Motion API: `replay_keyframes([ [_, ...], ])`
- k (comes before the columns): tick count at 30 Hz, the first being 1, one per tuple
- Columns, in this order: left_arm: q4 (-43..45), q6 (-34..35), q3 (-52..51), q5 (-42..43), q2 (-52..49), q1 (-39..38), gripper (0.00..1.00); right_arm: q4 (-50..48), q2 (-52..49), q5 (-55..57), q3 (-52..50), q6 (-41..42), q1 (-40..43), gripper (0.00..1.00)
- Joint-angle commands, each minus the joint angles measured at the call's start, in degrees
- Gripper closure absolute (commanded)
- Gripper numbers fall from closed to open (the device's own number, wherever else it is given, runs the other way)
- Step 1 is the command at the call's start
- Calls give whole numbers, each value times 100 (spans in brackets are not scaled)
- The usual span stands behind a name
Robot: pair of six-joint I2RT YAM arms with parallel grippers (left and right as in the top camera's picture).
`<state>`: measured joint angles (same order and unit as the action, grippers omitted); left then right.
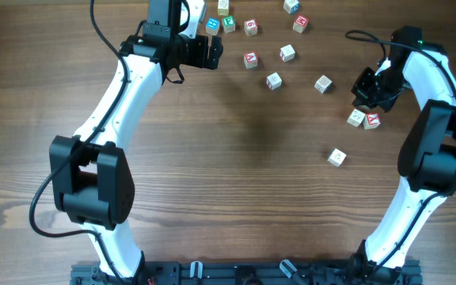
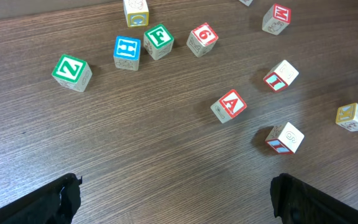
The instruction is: Form a circle
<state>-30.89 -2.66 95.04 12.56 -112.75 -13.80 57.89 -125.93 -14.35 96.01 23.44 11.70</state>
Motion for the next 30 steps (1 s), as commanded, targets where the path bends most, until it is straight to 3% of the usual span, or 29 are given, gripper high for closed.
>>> replay_keyframes([
  [1, -7, 15, -28, 111, -50, -22, 0, 52, -63, -144, -13, 120, -2, 96],
  [24, -7, 15, -28, 109, -50, -22, 0, 151, -63, -140, -13, 111, -2, 96],
  [30, -4, 15, -28, 109, -50, -22, 0, -293, -61, -208, 9, 57, -2, 96],
])
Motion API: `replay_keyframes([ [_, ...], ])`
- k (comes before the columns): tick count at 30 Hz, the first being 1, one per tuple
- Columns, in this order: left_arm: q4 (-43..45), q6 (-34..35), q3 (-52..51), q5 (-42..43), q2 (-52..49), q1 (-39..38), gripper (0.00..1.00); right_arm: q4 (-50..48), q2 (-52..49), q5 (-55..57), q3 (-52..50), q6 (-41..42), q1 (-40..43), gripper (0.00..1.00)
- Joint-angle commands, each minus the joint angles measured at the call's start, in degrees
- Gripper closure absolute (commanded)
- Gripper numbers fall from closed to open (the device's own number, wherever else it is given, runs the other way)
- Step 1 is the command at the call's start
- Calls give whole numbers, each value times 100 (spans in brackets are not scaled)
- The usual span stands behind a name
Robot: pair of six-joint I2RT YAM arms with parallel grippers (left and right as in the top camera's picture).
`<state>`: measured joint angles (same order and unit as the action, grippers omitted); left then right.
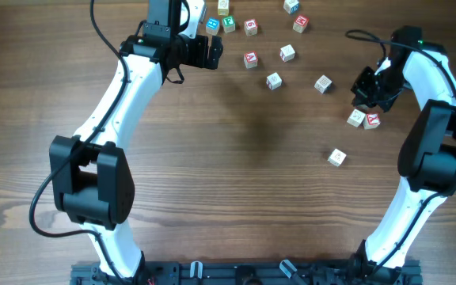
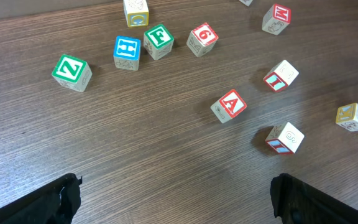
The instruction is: Form a circle
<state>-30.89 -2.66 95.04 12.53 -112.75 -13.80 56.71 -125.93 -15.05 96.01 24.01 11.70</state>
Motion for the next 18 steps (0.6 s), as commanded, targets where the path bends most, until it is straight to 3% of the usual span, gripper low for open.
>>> replay_keyframes([
  [1, -2, 15, -28, 111, -50, -22, 0, -208, -61, -136, 68, -7, -2, 96],
  [6, -2, 15, -28, 114, -50, -22, 0, -39, 149, -136, 498, -214, -2, 96],
  [10, -2, 15, -28, 114, -50, -22, 0, 96, 970, -63, 844, -295, -2, 96],
  [15, -4, 15, -28, 116, -50, -33, 0, 811, 2186, 1403, 841, -212, -2, 96],
  [18, -4, 15, -28, 116, -50, -33, 0, 1384, 2621, 1698, 839, -306, -2, 96],
])
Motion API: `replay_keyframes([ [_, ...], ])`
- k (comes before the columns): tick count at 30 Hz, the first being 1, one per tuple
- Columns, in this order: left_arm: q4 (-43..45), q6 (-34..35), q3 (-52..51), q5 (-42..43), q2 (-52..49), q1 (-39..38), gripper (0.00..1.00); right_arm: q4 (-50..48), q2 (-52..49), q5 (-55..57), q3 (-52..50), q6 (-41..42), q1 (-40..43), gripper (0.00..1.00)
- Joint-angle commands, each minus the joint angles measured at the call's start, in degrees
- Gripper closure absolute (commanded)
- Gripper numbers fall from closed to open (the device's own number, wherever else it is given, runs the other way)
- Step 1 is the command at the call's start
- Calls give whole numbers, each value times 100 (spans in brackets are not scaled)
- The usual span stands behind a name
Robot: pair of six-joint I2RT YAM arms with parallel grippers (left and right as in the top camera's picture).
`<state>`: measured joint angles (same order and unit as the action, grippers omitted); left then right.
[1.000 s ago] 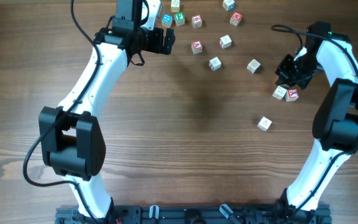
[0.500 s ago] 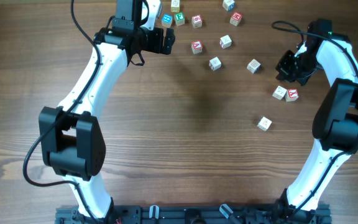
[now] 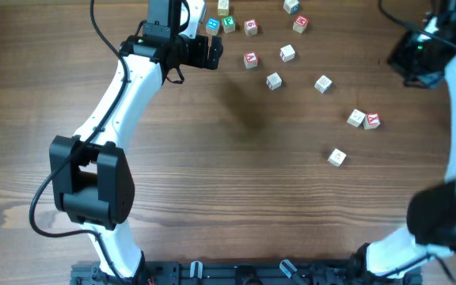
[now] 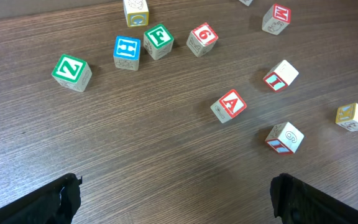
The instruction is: Form a circle
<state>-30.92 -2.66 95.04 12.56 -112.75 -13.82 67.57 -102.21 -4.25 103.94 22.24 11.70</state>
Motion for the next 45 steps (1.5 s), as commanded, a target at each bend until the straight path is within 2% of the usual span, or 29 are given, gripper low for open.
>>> replay_keyframes([
  [1, -2, 15, -28, 114, -50, -31, 0, 461, 297, 597, 46, -319, -2, 95],
  [6, -2, 15, -28, 111, -50, -31, 0, 1222, 302, 372, -350, -1198, -9, 95],
  [9, 0, 15, -28, 111, -50, -31, 0, 1097, 299, 0, -1005, -1591, -20, 95],
  [12, 0, 15, -28, 111, -50, -31, 0, 505, 299, -103, -1797, -1775, -20, 95],
  [14, 0, 15, -28, 111, -50, -31, 0, -162, 299, -120, -2424, -1781, -24, 95],
  [16, 0, 13, -28, 111, -50, -31, 0, -866, 293, -170, -3086, -2140, -28, 95],
  [21, 0, 13, -28, 111, -50, -31, 0, -1862, 293, -223, -3960, -2391, -28, 95],
  [29, -2, 13, -28, 111, -50, -31, 0, -2610, 291, -223, -4070, -3130, -28, 95],
  [45, -2, 13, -28, 109, -50, -31, 0, -2664, 164, -221, -4070, -3106, -28, 95],
])
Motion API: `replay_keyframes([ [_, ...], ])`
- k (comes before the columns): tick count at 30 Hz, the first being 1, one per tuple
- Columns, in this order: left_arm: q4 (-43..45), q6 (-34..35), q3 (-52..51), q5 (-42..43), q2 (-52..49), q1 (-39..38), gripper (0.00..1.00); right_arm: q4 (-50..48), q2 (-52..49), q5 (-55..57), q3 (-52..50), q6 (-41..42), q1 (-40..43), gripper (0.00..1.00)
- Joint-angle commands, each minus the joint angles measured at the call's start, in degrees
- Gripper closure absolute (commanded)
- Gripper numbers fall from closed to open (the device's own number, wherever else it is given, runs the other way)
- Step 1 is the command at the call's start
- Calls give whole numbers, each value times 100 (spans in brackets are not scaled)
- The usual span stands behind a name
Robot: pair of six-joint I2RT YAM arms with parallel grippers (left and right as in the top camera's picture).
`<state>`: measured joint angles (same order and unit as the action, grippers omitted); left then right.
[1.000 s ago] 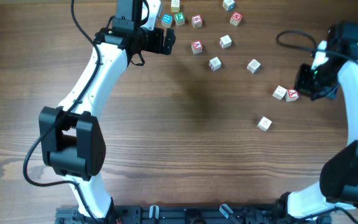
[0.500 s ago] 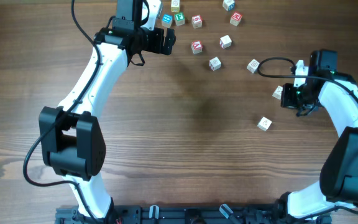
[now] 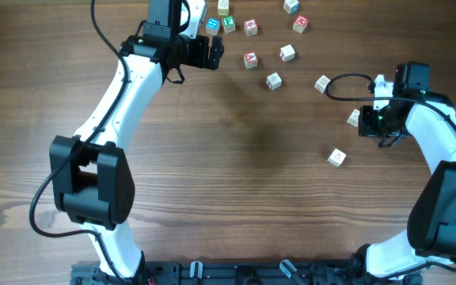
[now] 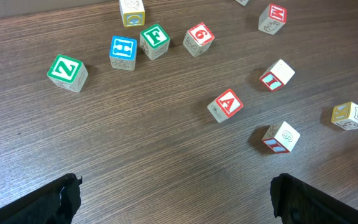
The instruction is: Form a circle
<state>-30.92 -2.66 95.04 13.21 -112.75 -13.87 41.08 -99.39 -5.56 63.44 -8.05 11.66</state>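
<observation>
Several lettered wooden blocks lie loosely scattered over the far part of the table. The left wrist view shows a green Z (image 4: pixel 67 71), blue H (image 4: pixel 123 52), green F (image 4: pixel 155 40), red 6 (image 4: pixel 198 38), red A (image 4: pixel 225 105) and yellow B (image 4: pixel 349 116). My left gripper (image 3: pixel 216 51) hangs above the wood near them, open and empty, with its fingers (image 4: pixel 48 202) far apart. My right gripper (image 3: pixel 377 123) is over a block pair at the right. One pale block (image 3: pixel 354 117) shows at its edge and the other is hidden. A lone block (image 3: pixel 336 157) lies nearer.
The brown wooden table (image 3: pixel 236 182) fills the view. My left arm reaches in from the near left and my right arm from the near right, with a cable (image 3: pixel 347 77) looping above the right wrist. A black rail runs along the front edge.
My right arm was raised at the far right edge, away from the blocks. Its gripper is now down over the block pair at the right. The left wrist view has shifted very slightly.
My right gripper sat just beyond the pair of blocks at the right at the first two moments. It then stood off at the far right edge, and now covers that pair. My left gripper stayed open near the far blocks. No block has visibly moved.
</observation>
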Motion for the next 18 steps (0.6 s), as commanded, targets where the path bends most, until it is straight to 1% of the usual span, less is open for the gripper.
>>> replay_keyframes([
  [1, -2, 13, -28, 46, -50, -26, 0, -15, -149, -90, -20, -74, -24, 95],
  [2, -2, 13, -28, 44, -50, -26, 0, -15, -173, -85, -20, -42, -24, 95],
  [3, -2, 13, -28, 44, -50, -26, 0, -17, -243, 122, -20, 306, -24, 96],
  [9, -2, 13, -28, 44, -50, -26, 0, -103, -262, 363, -20, 680, -24, 95],
  [18, -2, 13, -28, 46, -50, -26, 0, -118, -262, 356, -20, 719, -24, 95],
])
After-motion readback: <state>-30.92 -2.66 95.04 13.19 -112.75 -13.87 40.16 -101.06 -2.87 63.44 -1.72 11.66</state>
